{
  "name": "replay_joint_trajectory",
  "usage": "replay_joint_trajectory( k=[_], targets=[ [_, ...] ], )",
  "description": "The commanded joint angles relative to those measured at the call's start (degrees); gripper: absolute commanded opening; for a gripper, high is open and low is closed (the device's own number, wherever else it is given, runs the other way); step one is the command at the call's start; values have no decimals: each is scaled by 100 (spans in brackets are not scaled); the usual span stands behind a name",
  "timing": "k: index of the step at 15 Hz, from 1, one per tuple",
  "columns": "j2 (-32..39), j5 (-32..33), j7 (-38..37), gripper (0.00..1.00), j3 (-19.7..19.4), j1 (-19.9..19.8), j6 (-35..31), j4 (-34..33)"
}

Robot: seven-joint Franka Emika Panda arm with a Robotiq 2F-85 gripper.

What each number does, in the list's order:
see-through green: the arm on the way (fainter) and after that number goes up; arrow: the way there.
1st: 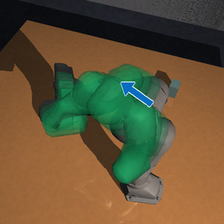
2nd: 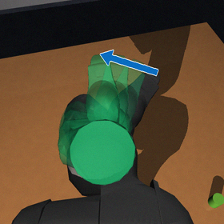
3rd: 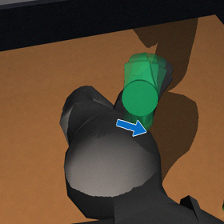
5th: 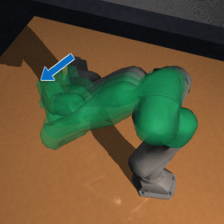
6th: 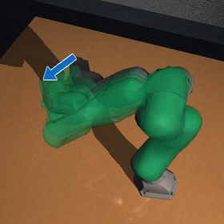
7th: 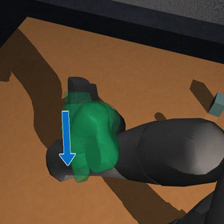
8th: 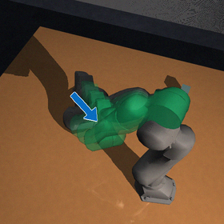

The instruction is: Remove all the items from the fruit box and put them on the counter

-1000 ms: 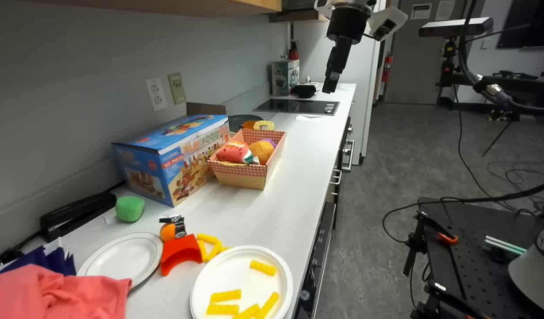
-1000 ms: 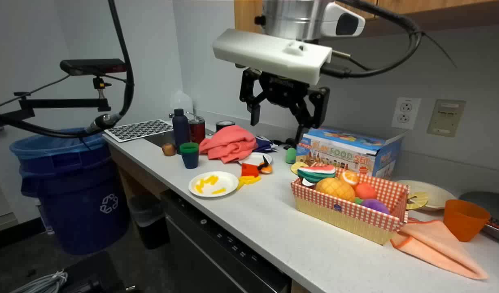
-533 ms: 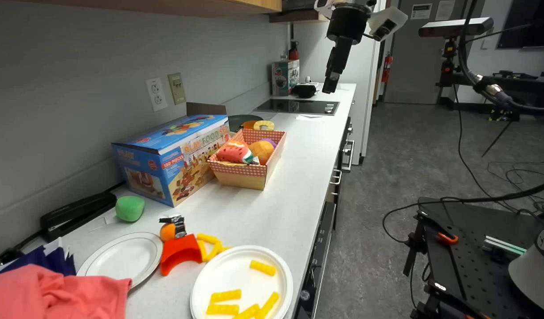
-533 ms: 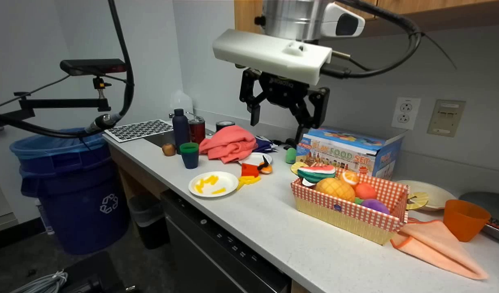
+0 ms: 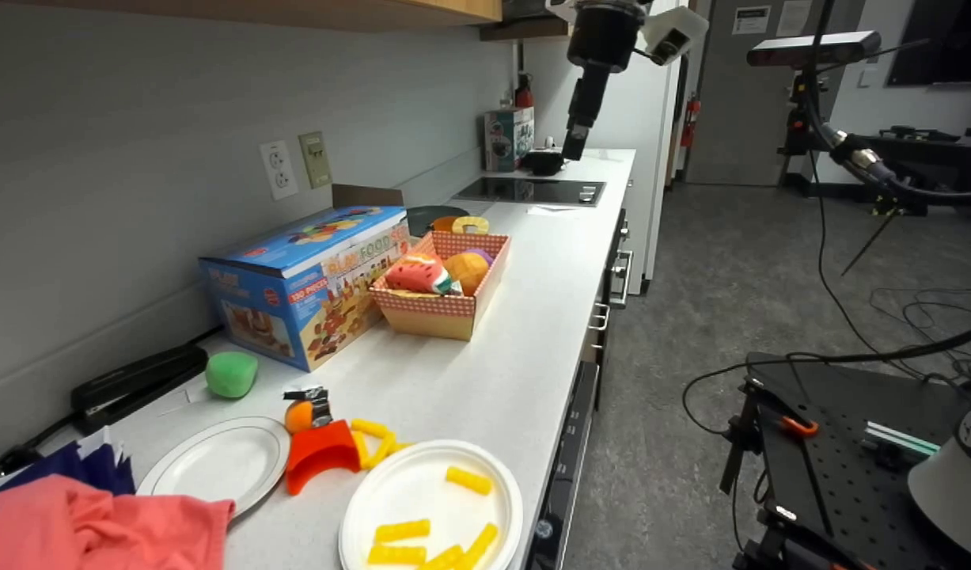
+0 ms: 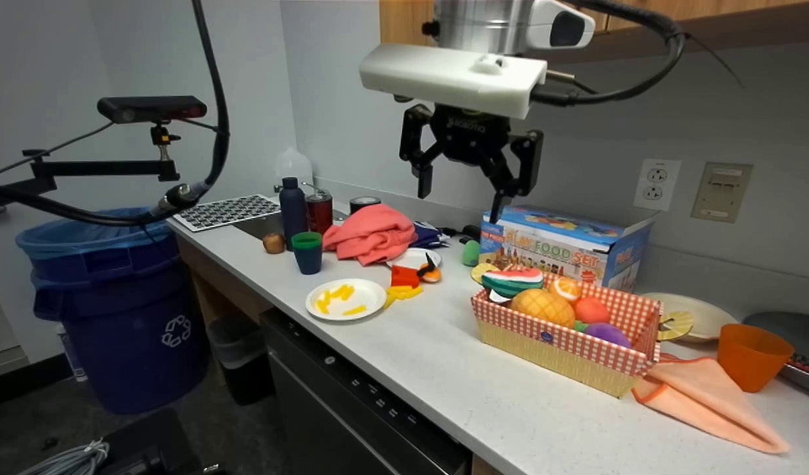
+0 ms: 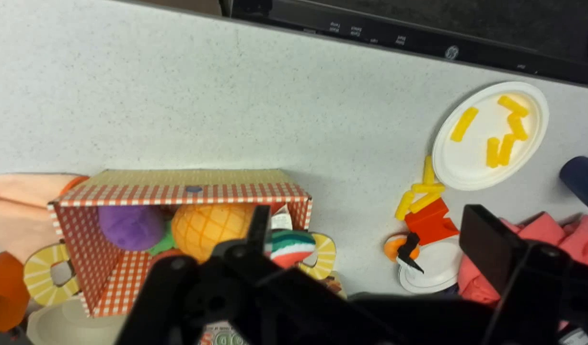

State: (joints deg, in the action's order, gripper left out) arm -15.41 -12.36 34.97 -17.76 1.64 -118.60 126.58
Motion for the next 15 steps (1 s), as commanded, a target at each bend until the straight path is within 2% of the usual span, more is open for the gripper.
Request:
replay_joint_trajectory(
  k=[1, 3, 4, 5, 7, 12, 15],
  targets=[
    [1291, 95, -339, 100, 358, -99, 66, -1431],
    [1852, 231, -646, 100, 574, -172, 114, -2078],
    [2143, 556, -1020, 100, 688, -227, 38, -2399],
    [1450, 245, -619, 100, 717, -290, -7, -1588],
    [1699, 302, -725, 100, 846, -341, -10, -1764],
    [1570, 295, -702, 100, 839, -403, -9, -1688],
    [1803, 433, -822, 100, 926, -426, -431, -1715]
  ],
)
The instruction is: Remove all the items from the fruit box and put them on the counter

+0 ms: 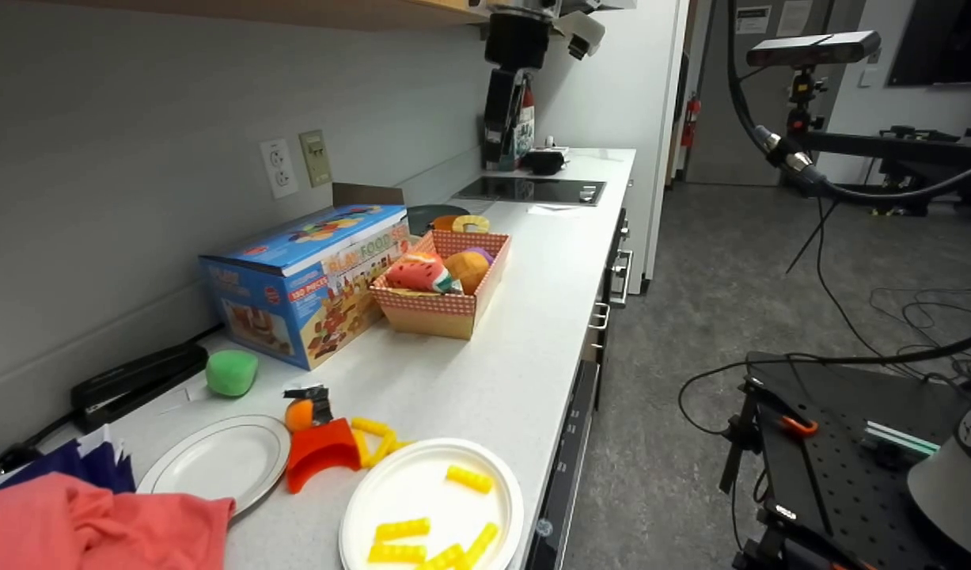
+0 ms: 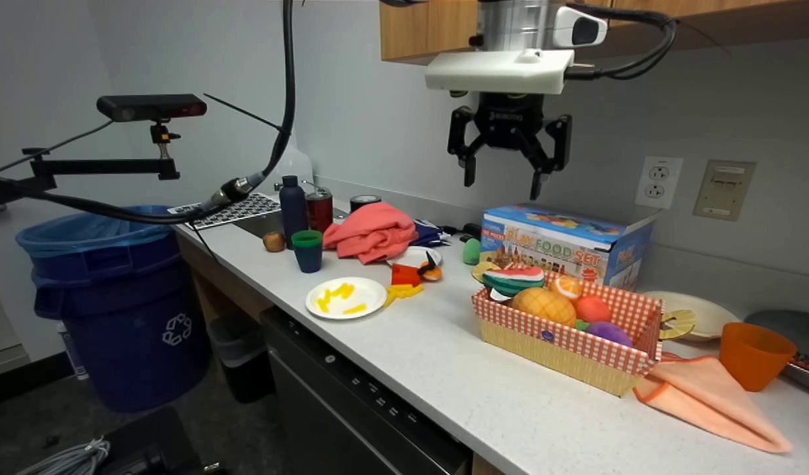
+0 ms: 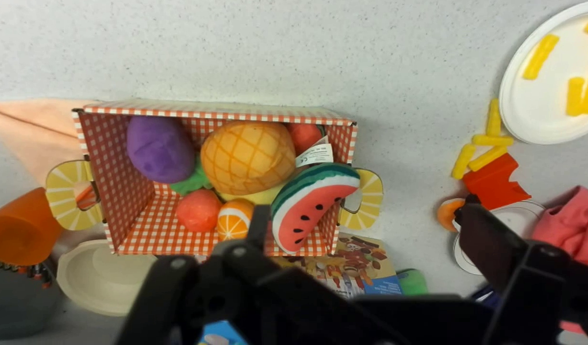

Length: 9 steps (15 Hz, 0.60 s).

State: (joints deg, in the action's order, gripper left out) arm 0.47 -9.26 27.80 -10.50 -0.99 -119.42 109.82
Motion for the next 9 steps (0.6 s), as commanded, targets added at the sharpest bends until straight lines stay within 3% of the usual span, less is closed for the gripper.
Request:
replay_joint_trajectory(
  k=[1, 9],
  targets=[
    [340, 149, -105, 100, 220, -177, -557, -21],
    [1619, 241, -177, 100, 435, -420, -1546, -175]
  ],
)
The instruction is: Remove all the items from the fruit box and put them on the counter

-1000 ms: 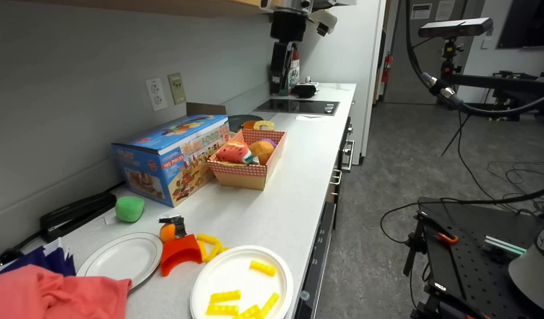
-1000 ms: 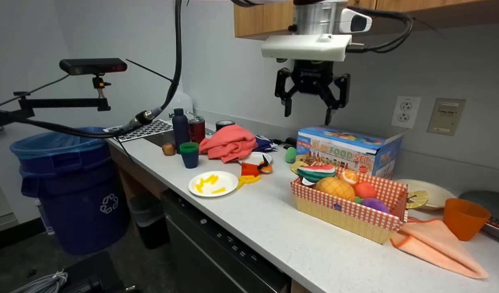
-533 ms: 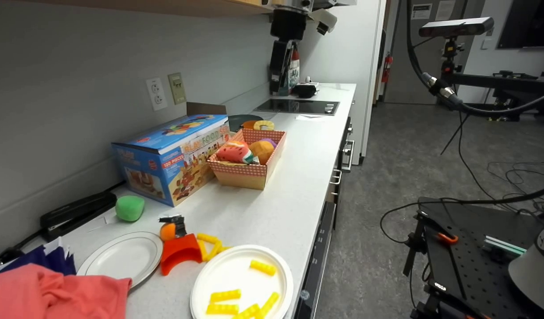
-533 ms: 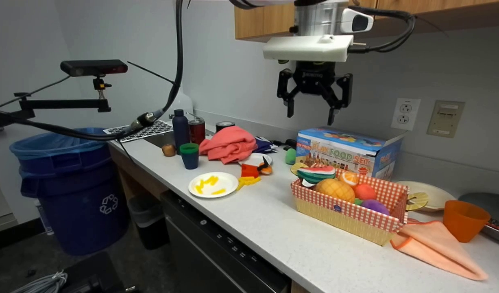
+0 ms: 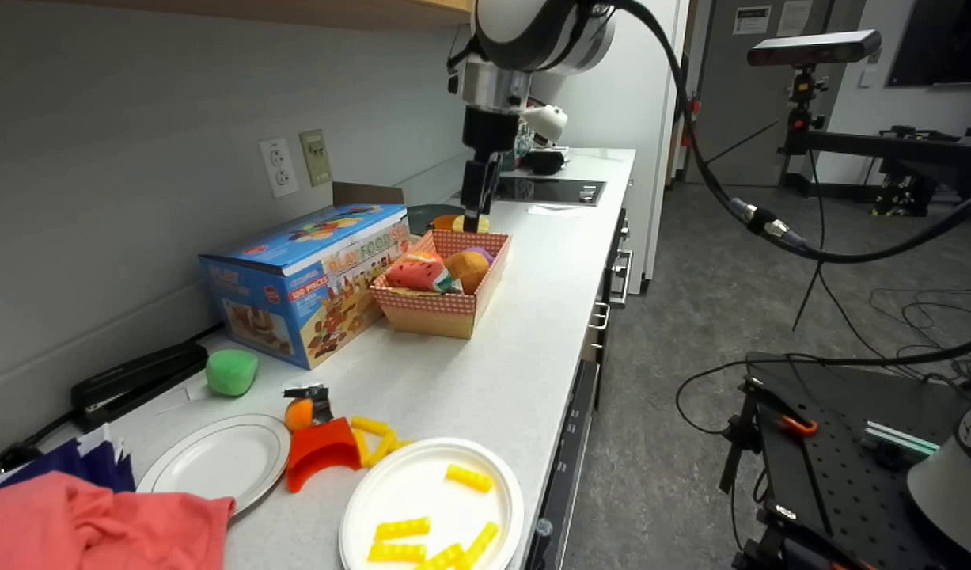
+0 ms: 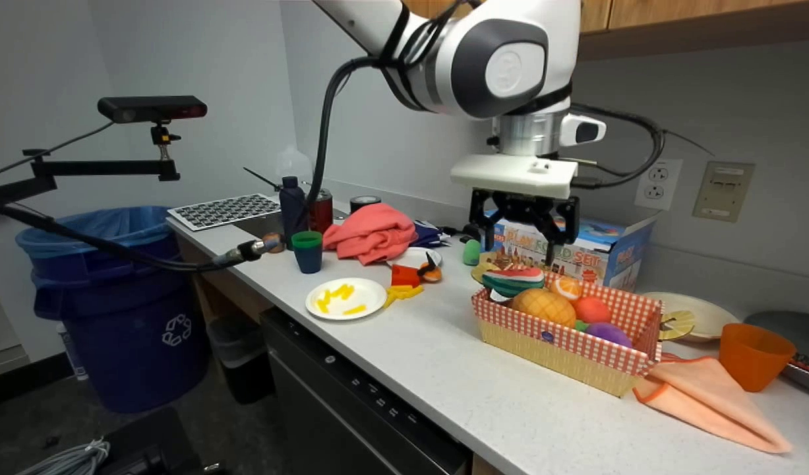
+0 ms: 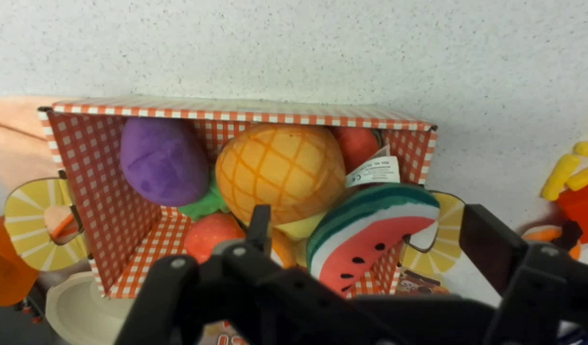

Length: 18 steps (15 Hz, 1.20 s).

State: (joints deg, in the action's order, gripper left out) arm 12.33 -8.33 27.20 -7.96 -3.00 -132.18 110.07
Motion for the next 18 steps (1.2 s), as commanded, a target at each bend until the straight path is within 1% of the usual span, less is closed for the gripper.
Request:
replay_joint_trajectory(
  k=[1, 7, 12, 13, 14, 15, 18],
  targets=[
    [572, 170, -139, 100, 200, -260, -341, -242],
    [1256, 502, -425, 100, 276, -398, -769, -603],
    [1653, 782, -680, 99, 351, -362, -751, -984],
    [1719, 845, -741, 95, 358, -349, -733, -1030],
    [1776, 913, -791, 76, 357, -343, -731, -1051],
    [1812, 978, -822, 71, 351, -345, -727, -1057],
    [1756, 1150, -901, 47, 326, -357, -748, -983]
  ],
)
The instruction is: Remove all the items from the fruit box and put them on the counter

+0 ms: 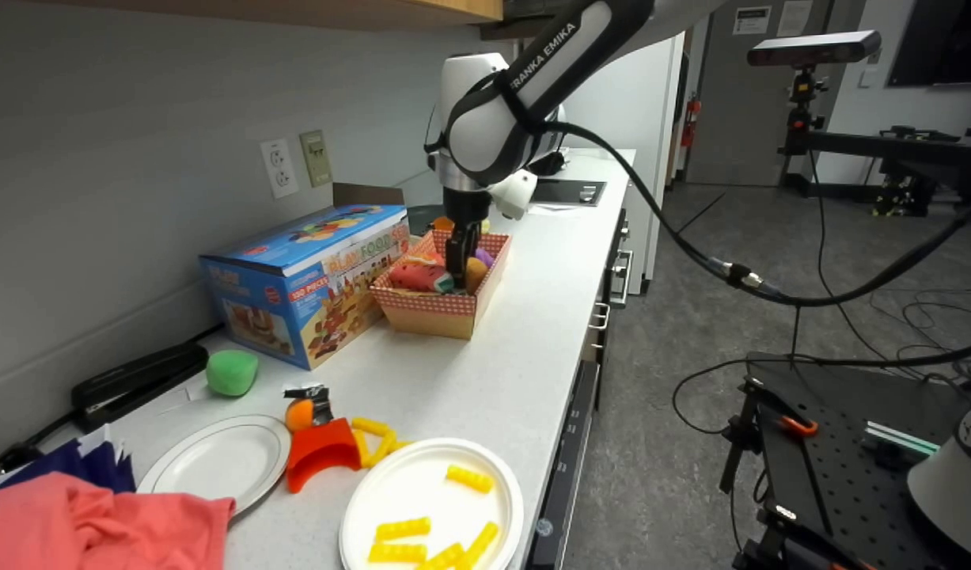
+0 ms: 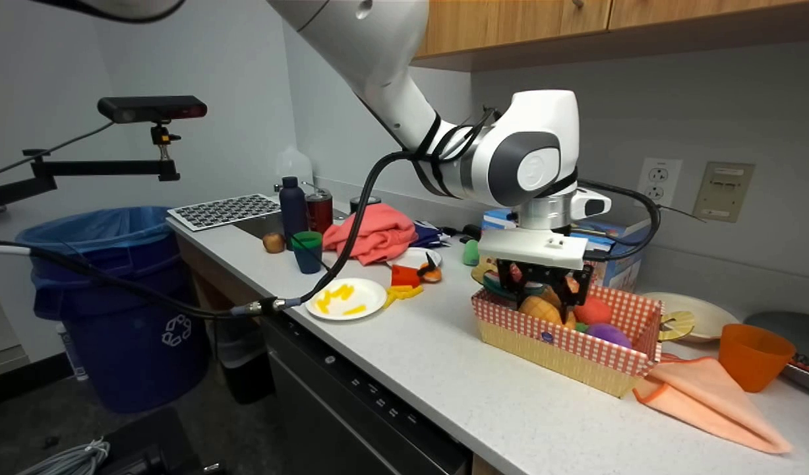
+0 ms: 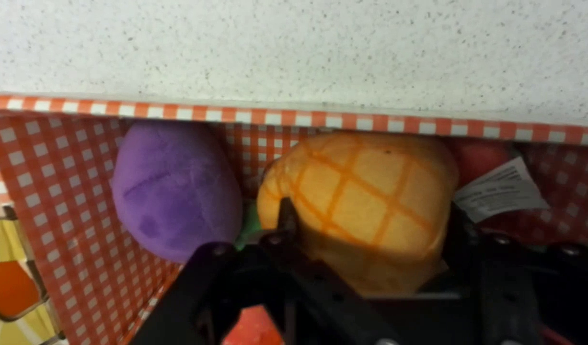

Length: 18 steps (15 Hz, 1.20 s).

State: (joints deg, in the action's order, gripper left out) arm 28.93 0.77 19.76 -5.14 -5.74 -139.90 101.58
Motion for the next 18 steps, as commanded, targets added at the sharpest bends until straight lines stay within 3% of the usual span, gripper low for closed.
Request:
replay_joint_trajectory(
  k=[1, 4, 7, 13, 18],
  targets=[
    [-13, 256, -199, 41, 40, -82, 4, -52],
    [-463, 282, -249, 18, 57, -63, -21, 252],
    [-1122, 371, -215, 2, 48, -14, -111, 698],
    [-2564, 464, 210, 4, 311, 135, -260, 1561],
    [-3093, -500, 1362, 4, 784, 509, -227, 1984]
  ],
)
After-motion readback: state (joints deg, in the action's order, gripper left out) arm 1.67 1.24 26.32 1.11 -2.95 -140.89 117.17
